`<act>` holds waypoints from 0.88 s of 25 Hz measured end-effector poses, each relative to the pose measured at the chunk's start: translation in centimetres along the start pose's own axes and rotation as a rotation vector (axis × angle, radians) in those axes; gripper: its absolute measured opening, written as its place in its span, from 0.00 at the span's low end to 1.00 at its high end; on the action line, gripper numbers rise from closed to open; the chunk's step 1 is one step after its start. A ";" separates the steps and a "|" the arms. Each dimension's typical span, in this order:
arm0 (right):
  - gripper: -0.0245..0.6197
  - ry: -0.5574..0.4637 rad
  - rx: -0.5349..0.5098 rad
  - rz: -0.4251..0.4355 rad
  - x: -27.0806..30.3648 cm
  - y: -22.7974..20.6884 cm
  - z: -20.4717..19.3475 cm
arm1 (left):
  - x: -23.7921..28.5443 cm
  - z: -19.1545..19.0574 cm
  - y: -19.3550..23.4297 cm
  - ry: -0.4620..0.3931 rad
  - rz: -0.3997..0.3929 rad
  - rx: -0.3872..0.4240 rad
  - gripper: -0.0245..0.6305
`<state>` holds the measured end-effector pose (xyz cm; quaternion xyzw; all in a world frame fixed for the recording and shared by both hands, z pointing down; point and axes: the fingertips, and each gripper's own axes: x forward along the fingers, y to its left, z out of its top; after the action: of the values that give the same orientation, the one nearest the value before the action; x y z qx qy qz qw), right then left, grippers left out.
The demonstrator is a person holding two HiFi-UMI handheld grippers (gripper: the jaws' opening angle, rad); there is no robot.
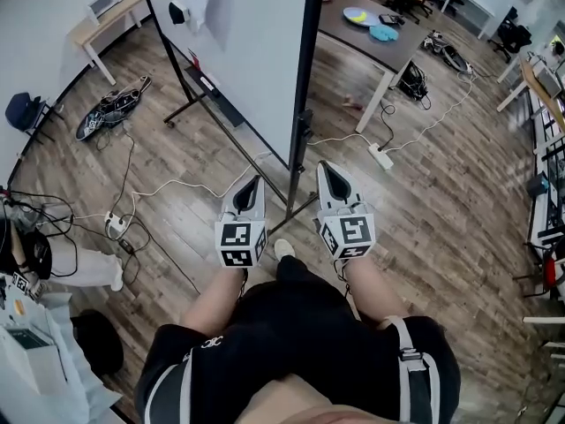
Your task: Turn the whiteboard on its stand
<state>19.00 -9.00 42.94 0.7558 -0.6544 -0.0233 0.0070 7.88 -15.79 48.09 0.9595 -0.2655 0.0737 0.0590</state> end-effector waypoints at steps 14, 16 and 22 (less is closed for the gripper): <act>0.05 0.046 0.044 -0.020 -3.3 1.3 -3.0 | -2.4 -1.5 -1.9 0.014 -0.024 0.019 0.05; 0.05 0.051 0.046 -0.015 -3.3 1.4 -2.9 | -2.6 -1.2 -1.8 0.006 -0.020 0.018 0.05; 0.05 0.054 0.055 0.013 -3.2 1.9 -2.9 | -2.7 -1.2 -1.6 0.005 -0.020 0.015 0.05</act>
<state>16.84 -6.17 46.02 0.7517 -0.6594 0.0151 0.0039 6.25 -12.86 48.71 0.9623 -0.2552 0.0775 0.0532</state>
